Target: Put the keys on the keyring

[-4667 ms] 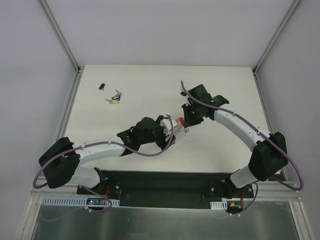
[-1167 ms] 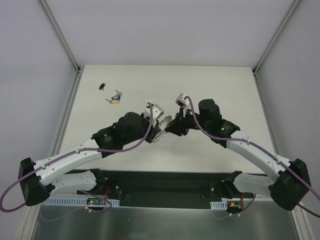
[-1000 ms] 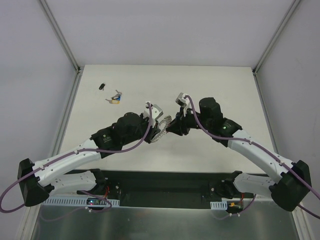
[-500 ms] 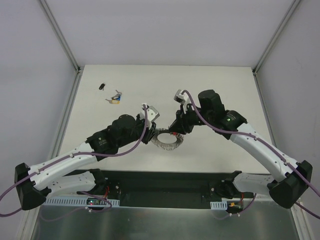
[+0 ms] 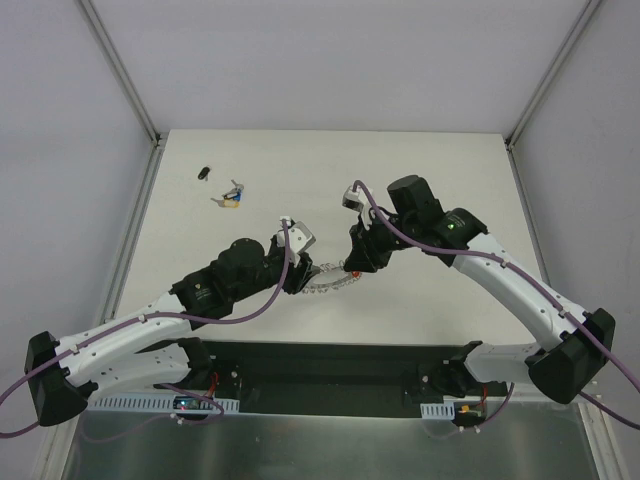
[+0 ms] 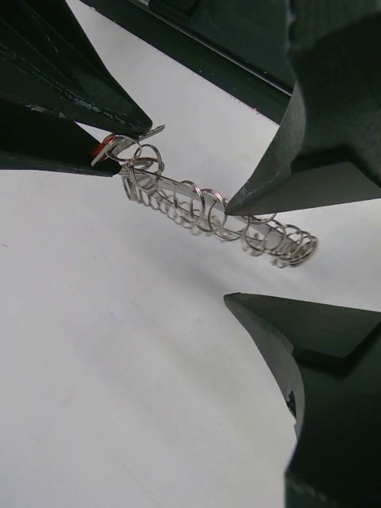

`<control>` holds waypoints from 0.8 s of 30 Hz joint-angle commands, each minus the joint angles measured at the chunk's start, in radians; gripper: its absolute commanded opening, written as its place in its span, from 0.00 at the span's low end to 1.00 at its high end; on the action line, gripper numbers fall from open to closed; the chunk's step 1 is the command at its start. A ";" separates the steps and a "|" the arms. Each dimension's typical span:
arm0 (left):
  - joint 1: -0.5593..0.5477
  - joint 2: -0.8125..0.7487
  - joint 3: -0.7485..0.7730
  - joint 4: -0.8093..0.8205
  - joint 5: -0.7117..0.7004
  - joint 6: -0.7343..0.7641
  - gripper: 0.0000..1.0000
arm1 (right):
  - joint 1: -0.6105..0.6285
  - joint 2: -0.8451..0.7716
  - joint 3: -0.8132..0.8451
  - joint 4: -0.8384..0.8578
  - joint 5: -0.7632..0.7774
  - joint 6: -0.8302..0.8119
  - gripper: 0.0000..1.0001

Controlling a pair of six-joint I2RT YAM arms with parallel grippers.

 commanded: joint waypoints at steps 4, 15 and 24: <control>0.011 -0.074 -0.066 0.114 -0.003 0.007 0.54 | -0.036 0.067 0.156 -0.224 -0.073 -0.198 0.01; 0.048 -0.239 -0.215 0.134 -0.130 -0.005 0.80 | -0.092 0.251 0.337 -0.439 -0.125 -0.333 0.01; 0.073 -0.298 -0.286 0.135 -0.156 -0.054 0.89 | -0.095 0.345 0.426 -0.519 -0.087 -0.385 0.01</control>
